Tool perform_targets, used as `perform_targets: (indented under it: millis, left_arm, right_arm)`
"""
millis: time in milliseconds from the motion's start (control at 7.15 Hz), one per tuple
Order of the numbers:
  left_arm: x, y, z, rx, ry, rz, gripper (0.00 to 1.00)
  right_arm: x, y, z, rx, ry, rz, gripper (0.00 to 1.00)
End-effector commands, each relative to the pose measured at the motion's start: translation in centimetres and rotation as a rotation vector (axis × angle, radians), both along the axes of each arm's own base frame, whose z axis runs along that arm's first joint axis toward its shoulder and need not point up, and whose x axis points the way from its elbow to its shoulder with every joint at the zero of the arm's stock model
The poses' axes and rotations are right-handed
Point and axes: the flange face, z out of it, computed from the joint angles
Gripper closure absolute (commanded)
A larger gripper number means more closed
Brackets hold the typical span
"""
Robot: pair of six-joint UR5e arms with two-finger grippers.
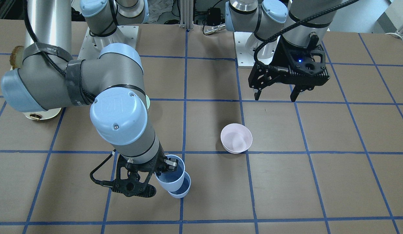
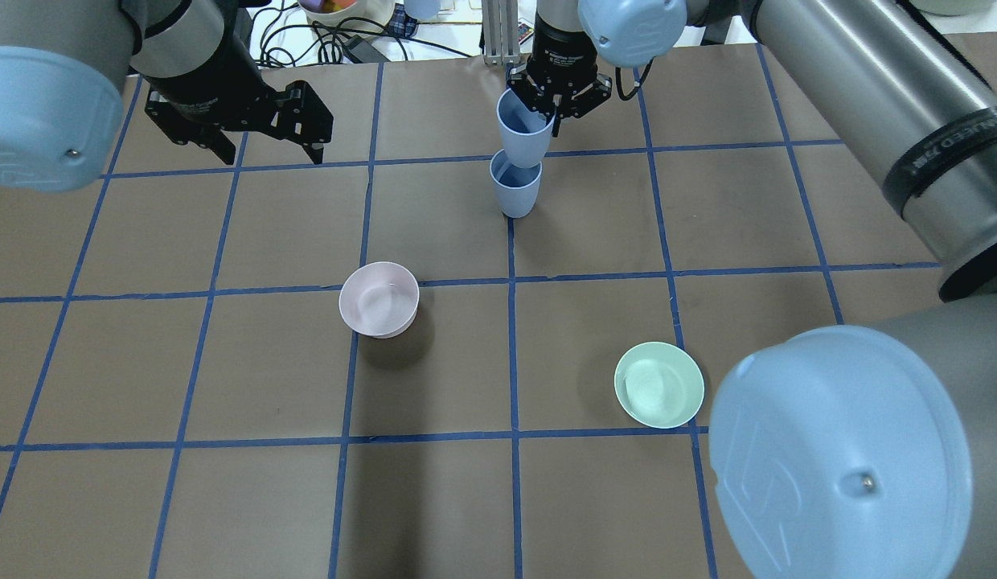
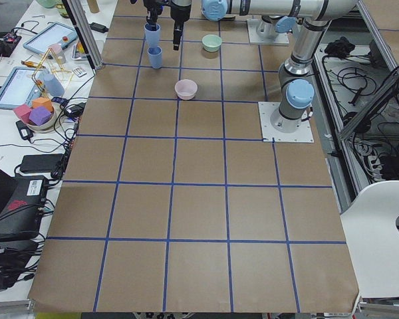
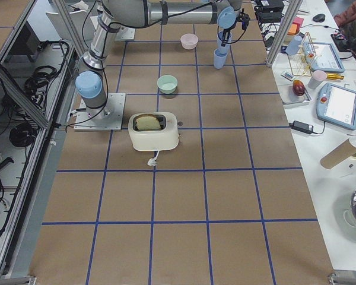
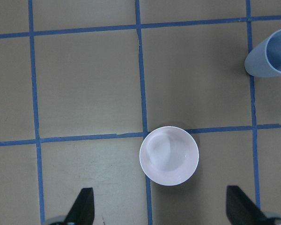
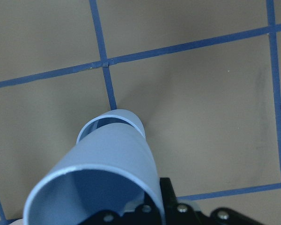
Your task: Stack blue cups with both arms
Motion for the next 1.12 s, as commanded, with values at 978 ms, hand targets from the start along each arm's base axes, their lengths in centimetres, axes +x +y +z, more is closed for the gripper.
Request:
perform_targets:
  millis: [978]
  left_arm:
    - [0.06, 0.47, 0.29, -0.005, -0.004, 0.000, 0.00]
  right_arm:
    - [0.75, -0.40, -2.13, 0.033, -0.025, 0.006, 1.00]
